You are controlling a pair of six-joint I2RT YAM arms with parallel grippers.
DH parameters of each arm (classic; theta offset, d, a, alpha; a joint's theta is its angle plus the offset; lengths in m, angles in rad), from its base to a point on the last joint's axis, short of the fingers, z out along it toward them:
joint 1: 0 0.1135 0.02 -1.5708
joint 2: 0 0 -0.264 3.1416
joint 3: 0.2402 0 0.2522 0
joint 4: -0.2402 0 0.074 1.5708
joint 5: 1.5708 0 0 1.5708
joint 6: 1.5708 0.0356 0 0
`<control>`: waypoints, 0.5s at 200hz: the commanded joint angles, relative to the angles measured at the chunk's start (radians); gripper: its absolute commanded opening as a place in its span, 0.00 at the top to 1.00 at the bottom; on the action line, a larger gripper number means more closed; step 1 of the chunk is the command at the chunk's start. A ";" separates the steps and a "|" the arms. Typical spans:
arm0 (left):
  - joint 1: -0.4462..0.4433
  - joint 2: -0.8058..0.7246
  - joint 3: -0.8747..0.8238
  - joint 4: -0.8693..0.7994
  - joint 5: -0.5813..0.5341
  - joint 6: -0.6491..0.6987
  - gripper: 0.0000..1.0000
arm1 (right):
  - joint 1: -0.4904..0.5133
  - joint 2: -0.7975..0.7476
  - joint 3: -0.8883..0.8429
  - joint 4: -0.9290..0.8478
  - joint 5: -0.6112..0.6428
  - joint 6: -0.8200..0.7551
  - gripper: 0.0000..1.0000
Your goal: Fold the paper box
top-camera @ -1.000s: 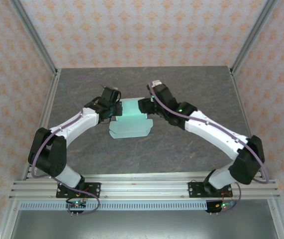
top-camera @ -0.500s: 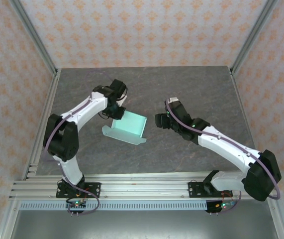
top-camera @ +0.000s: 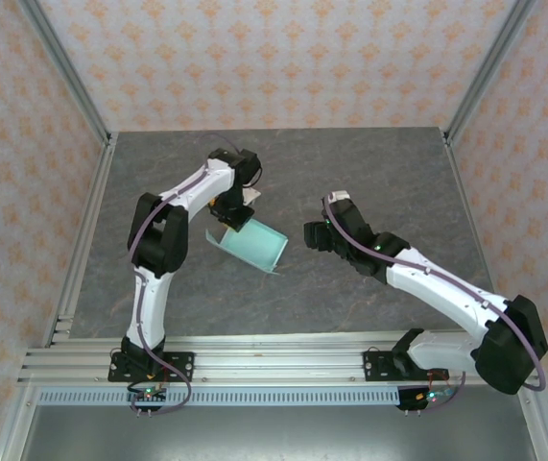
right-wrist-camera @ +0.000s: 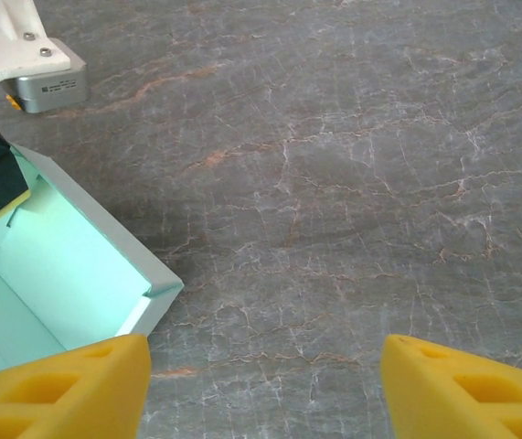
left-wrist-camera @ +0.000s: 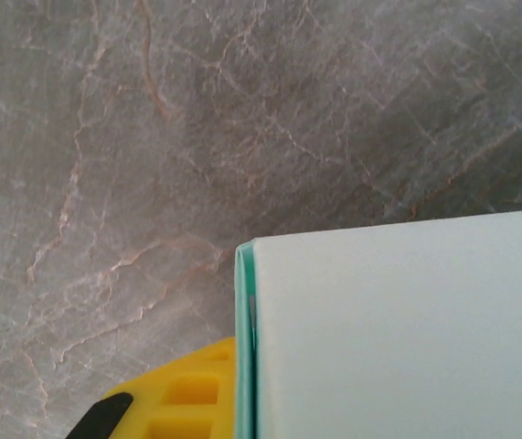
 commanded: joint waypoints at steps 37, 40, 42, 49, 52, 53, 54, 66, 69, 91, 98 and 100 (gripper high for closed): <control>-0.014 0.128 0.237 -0.130 0.035 0.032 0.71 | -0.005 0.016 -0.008 -0.004 0.056 -0.006 0.33; -0.014 0.134 0.250 -0.134 0.039 0.032 0.70 | -0.006 0.016 -0.007 -0.005 0.057 -0.005 0.33; -0.013 0.137 0.258 -0.135 0.043 0.033 0.69 | -0.006 0.016 -0.007 -0.007 0.056 -0.005 0.33; -0.014 0.148 0.289 -0.141 0.050 0.034 0.66 | -0.006 0.014 -0.006 -0.010 0.057 -0.005 0.33; -0.013 0.153 0.304 -0.145 0.052 0.035 0.65 | -0.006 0.014 -0.005 -0.013 0.058 -0.005 0.33; -0.014 0.154 0.308 -0.147 0.053 0.035 0.64 | -0.006 0.014 -0.005 -0.013 0.059 -0.005 0.33; -0.014 0.155 0.313 -0.148 0.053 0.035 0.64 | -0.006 0.014 -0.005 -0.014 0.060 -0.005 0.33; -0.014 0.172 0.370 -0.166 0.050 0.036 0.60 | -0.005 0.012 -0.004 -0.021 0.066 -0.003 0.33; -0.013 0.174 0.382 -0.170 0.048 0.035 0.60 | -0.006 0.011 -0.004 -0.023 0.067 -0.003 0.33; -0.011 0.154 0.461 -0.171 0.022 0.026 0.54 | -0.006 0.018 -0.005 -0.017 0.080 -0.004 0.32; -0.010 0.127 0.465 -0.151 0.001 0.016 0.53 | -0.006 0.025 -0.002 -0.014 0.082 -0.005 0.32; -0.009 0.117 0.463 -0.143 -0.006 0.011 0.52 | -0.006 0.028 -0.001 -0.013 0.083 -0.006 0.32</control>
